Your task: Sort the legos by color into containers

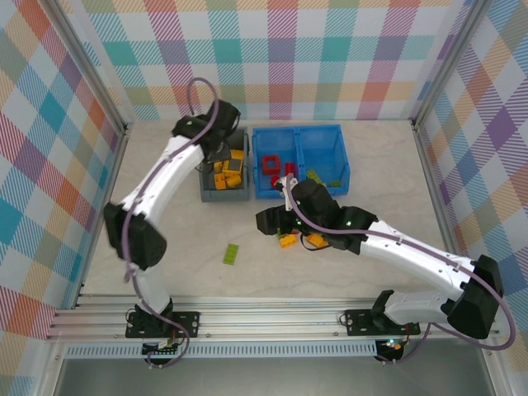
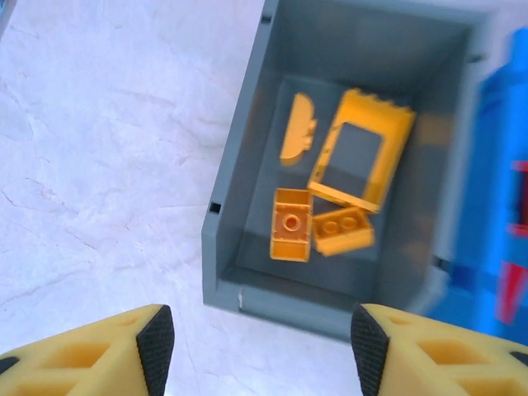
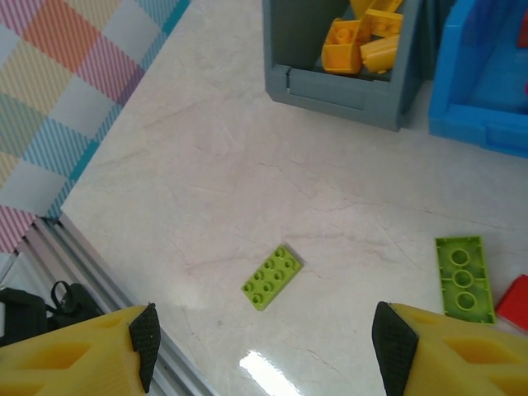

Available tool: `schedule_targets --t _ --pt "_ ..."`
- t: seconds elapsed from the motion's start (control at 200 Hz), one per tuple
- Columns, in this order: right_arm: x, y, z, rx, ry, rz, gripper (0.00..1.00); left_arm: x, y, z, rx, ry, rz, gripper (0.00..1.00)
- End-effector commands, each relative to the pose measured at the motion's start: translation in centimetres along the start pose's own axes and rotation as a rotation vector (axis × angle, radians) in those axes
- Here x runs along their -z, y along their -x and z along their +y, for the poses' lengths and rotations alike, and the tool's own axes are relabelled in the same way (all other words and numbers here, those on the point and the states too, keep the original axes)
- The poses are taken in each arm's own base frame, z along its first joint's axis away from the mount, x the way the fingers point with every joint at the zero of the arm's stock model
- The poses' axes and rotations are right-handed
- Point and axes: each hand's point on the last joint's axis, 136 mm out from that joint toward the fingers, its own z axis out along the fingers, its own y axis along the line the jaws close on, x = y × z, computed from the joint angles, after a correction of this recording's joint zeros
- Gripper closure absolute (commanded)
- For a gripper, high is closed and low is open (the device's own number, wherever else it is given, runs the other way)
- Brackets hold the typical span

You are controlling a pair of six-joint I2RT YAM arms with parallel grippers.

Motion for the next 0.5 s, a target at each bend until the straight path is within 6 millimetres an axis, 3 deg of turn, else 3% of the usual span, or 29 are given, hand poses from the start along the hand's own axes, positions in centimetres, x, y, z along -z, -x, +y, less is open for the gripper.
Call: schedule_targets --t 0.0,0.115,0.27,0.4,0.495 --pt "0.7 0.3 -1.0 -0.053 -0.062 -0.013 0.3 5.4 -2.7 -1.1 -0.041 -0.219 0.012 0.37" --pt "0.7 -0.7 -3.3 -0.1 -0.173 0.0 0.31 8.2 -7.6 -2.6 -0.036 -0.483 0.081 0.33" --pt "2.5 -2.2 -9.3 -0.224 -0.453 0.05 0.31 10.7 -13.4 -2.4 0.021 -0.646 0.13 0.32" --pt "3.2 -3.5 -11.8 -0.312 -0.519 0.08 0.32 11.1 -18.1 -3.2 0.018 -0.711 0.138 0.34" --pt "3.7 -3.7 -13.1 -0.347 -0.565 0.081 0.33 10.8 -20.3 -3.3 0.031 -0.72 0.109 0.34"
